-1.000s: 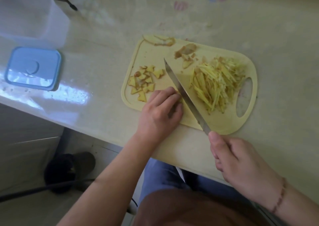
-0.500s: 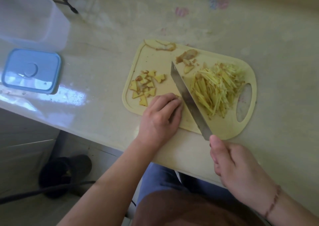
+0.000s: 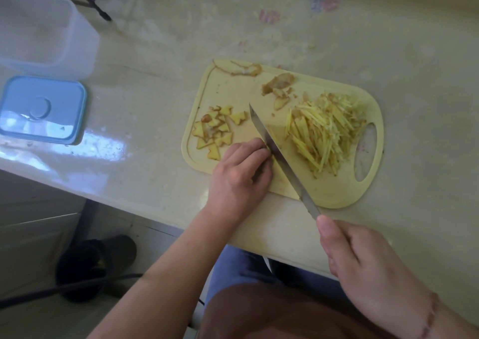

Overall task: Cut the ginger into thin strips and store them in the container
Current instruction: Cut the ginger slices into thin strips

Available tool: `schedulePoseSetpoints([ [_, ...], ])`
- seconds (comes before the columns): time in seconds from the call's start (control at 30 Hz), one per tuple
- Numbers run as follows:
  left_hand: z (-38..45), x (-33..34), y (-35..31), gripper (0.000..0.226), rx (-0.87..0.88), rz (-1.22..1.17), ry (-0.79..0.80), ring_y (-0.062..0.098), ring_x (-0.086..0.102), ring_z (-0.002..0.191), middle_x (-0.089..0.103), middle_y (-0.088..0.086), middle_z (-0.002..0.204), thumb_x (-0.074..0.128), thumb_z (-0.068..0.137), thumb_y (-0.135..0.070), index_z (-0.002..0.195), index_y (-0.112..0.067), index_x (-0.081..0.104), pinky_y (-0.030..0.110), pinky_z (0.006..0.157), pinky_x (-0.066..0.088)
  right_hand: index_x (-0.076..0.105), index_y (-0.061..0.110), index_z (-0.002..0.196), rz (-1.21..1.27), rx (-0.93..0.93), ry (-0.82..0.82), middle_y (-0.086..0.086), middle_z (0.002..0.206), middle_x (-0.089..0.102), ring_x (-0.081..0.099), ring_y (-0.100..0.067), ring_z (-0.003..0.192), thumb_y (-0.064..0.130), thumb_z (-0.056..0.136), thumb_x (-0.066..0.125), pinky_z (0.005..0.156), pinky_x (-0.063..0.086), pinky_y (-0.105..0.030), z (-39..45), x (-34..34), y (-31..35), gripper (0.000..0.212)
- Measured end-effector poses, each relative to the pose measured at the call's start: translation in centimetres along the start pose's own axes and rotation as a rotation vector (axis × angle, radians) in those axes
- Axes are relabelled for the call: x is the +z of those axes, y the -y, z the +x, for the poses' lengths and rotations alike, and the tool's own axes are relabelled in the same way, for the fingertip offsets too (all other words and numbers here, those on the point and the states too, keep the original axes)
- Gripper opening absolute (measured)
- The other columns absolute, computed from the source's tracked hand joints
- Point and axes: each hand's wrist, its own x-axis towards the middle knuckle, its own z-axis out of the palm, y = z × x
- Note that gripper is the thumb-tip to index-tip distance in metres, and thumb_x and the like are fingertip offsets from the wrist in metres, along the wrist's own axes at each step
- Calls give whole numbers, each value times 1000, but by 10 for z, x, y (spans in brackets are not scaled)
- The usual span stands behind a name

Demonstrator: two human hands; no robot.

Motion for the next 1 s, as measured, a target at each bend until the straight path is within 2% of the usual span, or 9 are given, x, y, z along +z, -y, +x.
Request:
schedulePoseSetpoints([
  [0.3, 0, -2, -1, 4, -2, -3, -23, 24, 65, 84, 72, 10, 102, 71, 89, 1, 88, 1, 75, 34, 79, 52, 38, 19, 52, 9, 19, 21, 7, 46, 48, 48, -11, 46, 76, 81, 15, 55, 39, -28, 21, 7, 9, 68],
  [0.43, -1, -2, -2, 8, -54, -1, -33, 26, 67, 88, 70, 12, 100, 69, 90, -2, 91, 1, 75, 29, 83, 53, 38, 13, 55, 20, 19, -5, 2, 46, 44, 43, -12, 44, 78, 80, 18, 52, 36, -31, 9, 5, 6, 73],
  [0.6, 0, -1, -1, 9, -49, -2, -9, 26, 69, 90, 72, 12, 104, 66, 90, 0, 92, 2, 75, 34, 82, 54, 42, 11, 57, -1, 24, 14, -2, 49, 47, 46, -14, 48, 89, 77, 12, 57, 40, -33, -2, 4, 2, 86],
  [0.73, 1, -2, -1, 11, -36, -18, -9, 23, 69, 93, 73, 11, 106, 65, 90, -1, 93, 2, 75, 31, 84, 53, 41, 15, 54, -39, 3, -21, -2, 55, 54, 51, -15, 51, 80, 83, 17, 55, 37, -28, -3, 6, 2, 75],
  [0.83, 0, -1, -1, 10, -46, -12, -7, 23, 69, 92, 73, 10, 107, 66, 89, 0, 93, 1, 76, 29, 84, 51, 38, 17, 53, -46, -19, -40, 1, 56, 54, 50, -13, 50, 81, 84, 16, 53, 36, -23, -4, 6, 2, 74],
  [1.0, 1, -1, -2, 8, -53, -18, -29, 25, 69, 88, 73, 10, 104, 68, 87, 2, 90, 1, 75, 33, 80, 53, 40, 14, 54, -27, 0, -31, -6, 57, 54, 49, -16, 49, 82, 83, 17, 53, 39, -29, -2, 4, 2, 77],
])
